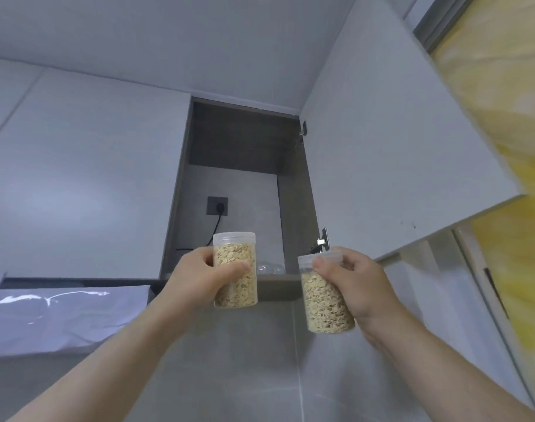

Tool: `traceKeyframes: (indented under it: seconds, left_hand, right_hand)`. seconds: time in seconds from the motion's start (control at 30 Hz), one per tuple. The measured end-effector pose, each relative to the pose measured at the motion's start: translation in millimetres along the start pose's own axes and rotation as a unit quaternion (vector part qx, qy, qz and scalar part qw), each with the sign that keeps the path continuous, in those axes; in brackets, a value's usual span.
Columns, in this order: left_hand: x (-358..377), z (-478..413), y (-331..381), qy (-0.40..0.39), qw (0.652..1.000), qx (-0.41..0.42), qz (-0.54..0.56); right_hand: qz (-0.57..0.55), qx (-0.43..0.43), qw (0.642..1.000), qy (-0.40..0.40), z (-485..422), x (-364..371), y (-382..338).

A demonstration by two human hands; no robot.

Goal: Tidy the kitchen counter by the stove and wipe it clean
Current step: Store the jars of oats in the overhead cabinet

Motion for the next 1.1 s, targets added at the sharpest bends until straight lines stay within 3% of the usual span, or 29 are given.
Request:
traceKeyframes:
  seconds: [0.43, 0.73, 1.1]
  left_hand:
    - [-101, -49, -58, 0.059, 0.984, 0.010, -0.166]
    - [-102, -111, -81, 0.094, 0.943, 0.030, -0.317]
    - [-76, -140, -97, 0.075, 0.896, 0.042, -0.436]
  right_hand:
    - [-0.026, -0.014, 0.999, -0.014, -80, 136, 51]
    - [0.001, -0.078, 0.997, -0.025, -148, 175, 28]
    - [0.027, -0.049, 0.997, -0.049, -204, 185, 49]
Point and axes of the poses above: each hand's wrist, its own z-axis away from the middle knuckle, its own x-axis out of the palm, y = z × x, the point moved 7 cm from there along -z, towards the middle knuckle, and after that the axes turned 13 degrees about x, right-handed, at the moved point
